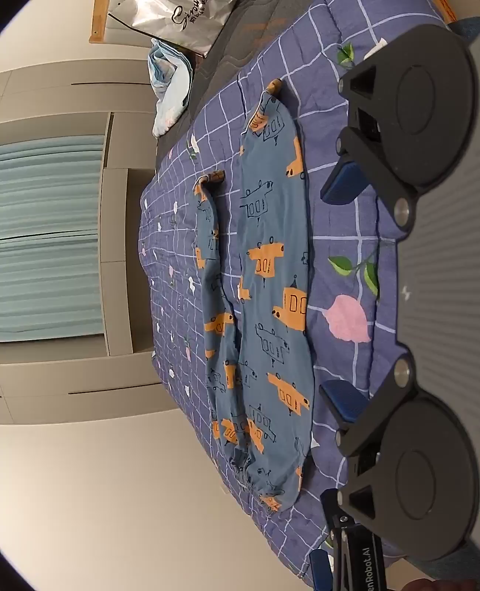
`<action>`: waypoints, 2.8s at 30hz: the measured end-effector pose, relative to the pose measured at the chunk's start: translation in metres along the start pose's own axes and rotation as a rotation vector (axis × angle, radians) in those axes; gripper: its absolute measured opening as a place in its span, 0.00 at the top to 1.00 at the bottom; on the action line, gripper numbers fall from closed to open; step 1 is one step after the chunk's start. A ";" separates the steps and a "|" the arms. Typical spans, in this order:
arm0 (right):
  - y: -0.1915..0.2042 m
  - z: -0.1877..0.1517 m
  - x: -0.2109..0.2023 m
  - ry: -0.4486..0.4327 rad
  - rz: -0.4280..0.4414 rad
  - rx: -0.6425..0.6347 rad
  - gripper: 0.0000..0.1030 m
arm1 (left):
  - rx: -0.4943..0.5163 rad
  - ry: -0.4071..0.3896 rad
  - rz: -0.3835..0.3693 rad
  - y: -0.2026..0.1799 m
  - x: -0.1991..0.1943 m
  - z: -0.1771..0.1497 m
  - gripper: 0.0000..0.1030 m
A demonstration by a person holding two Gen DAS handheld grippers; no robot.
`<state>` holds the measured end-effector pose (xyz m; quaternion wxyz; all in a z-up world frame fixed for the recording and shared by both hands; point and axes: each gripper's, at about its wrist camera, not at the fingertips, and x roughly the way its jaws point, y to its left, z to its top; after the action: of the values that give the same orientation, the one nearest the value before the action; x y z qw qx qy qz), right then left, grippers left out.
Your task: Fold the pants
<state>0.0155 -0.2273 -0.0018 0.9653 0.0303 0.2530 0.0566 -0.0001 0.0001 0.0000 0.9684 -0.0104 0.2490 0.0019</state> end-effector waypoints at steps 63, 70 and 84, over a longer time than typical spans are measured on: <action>0.000 0.000 -0.001 0.001 0.008 0.004 0.00 | 0.008 0.007 0.006 -0.003 0.000 0.000 0.00; -0.001 0.000 -0.001 0.002 0.010 0.004 0.00 | 0.008 0.009 0.009 -0.003 0.002 -0.003 0.00; 0.001 0.006 0.006 0.035 0.004 -0.002 0.00 | 0.033 0.032 0.009 -0.004 0.015 0.007 0.00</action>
<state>0.0241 -0.2253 0.0007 0.9607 0.0289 0.2698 0.0594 0.0159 -0.0036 -0.0012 0.9643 0.0068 0.2645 0.0017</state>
